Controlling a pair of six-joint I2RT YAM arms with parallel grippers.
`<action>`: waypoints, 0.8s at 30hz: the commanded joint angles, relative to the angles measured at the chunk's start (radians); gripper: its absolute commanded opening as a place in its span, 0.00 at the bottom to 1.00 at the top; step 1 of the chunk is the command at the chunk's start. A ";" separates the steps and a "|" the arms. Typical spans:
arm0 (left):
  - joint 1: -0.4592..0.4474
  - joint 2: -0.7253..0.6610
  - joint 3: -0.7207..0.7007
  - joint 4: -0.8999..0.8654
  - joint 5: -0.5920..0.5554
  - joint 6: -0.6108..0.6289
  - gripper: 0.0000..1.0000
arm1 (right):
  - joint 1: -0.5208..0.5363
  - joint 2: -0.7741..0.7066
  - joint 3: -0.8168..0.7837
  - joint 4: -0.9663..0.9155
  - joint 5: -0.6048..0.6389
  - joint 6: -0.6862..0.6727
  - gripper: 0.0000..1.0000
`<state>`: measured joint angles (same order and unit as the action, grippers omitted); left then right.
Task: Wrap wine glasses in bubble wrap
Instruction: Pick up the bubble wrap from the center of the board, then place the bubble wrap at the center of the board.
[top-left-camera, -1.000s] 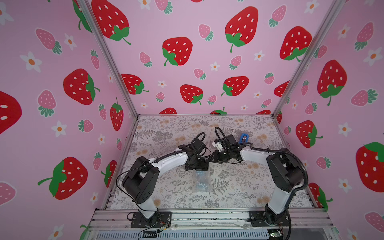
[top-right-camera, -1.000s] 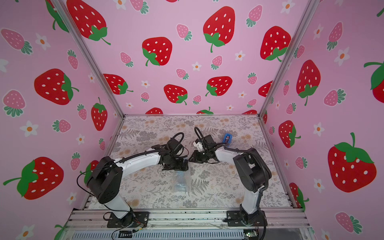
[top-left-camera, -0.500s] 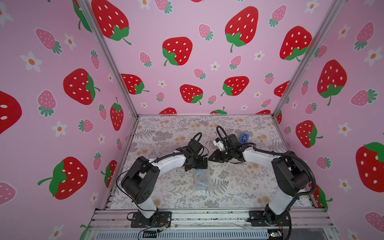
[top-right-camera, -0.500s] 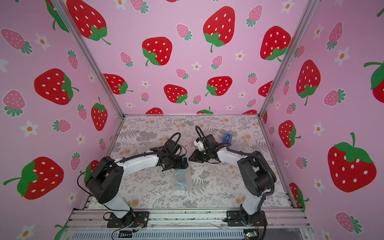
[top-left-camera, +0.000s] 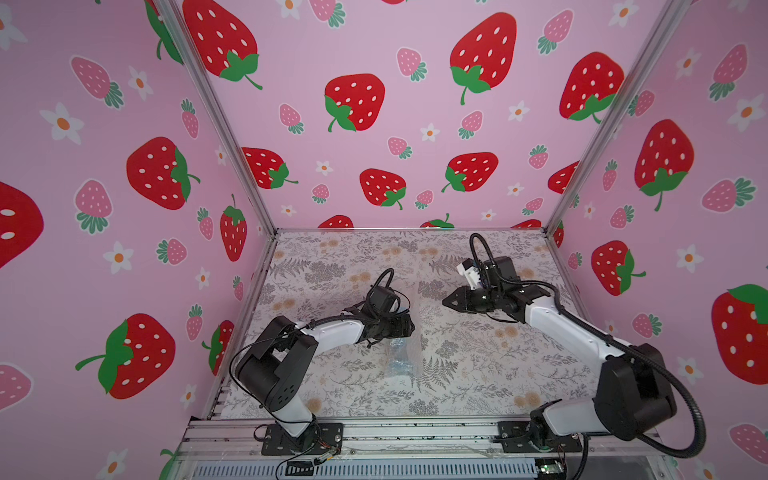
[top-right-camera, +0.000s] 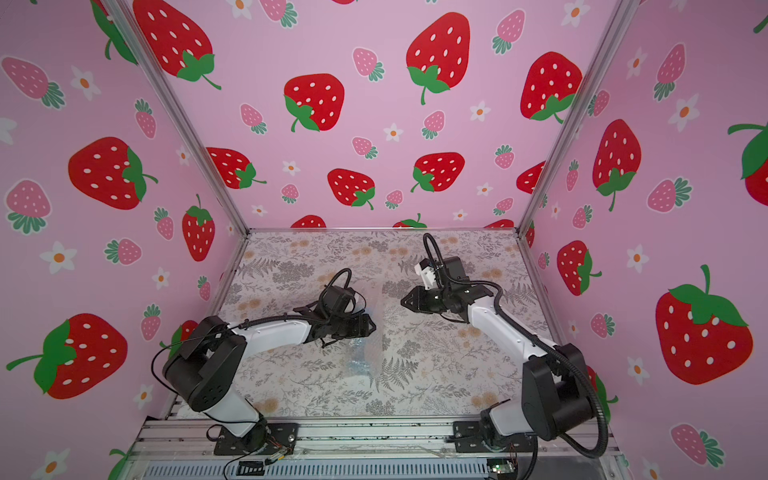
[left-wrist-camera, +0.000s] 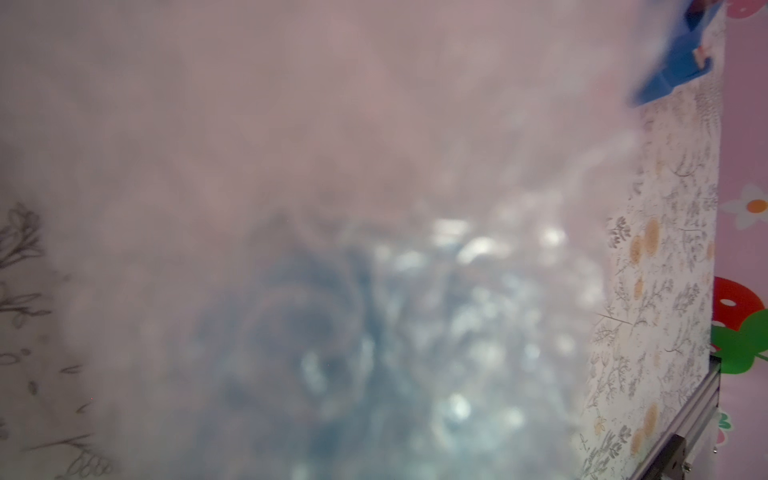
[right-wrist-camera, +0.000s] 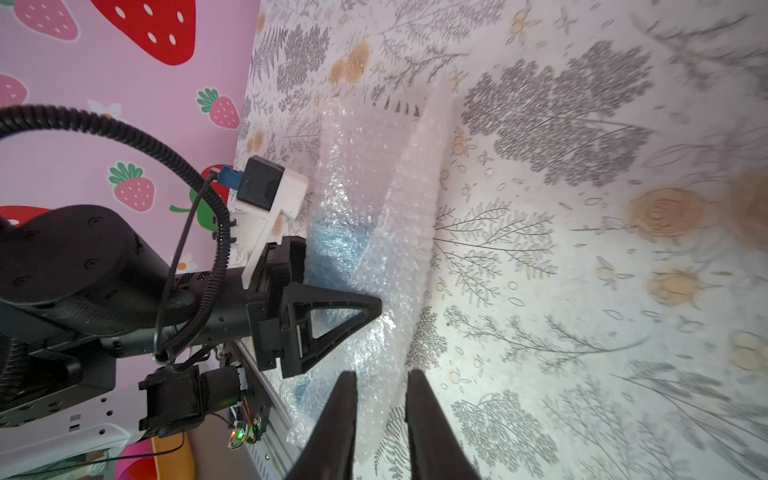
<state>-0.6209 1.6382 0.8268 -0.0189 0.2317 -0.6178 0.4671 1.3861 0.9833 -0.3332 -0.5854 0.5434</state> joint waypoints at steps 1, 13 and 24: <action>-0.006 -0.078 -0.051 0.184 0.020 0.051 0.70 | -0.042 -0.076 -0.027 -0.118 0.037 -0.065 0.24; -0.142 -0.232 -0.174 0.664 0.097 0.442 0.69 | -0.082 -0.204 0.040 -0.216 -0.044 -0.143 0.27; -0.234 0.035 -0.241 1.174 0.141 0.640 0.70 | -0.082 -0.217 0.063 -0.254 -0.005 -0.180 0.28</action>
<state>-0.8364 1.6344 0.5919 0.9386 0.3519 -0.0669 0.3878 1.1660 1.0348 -0.5552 -0.5999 0.3908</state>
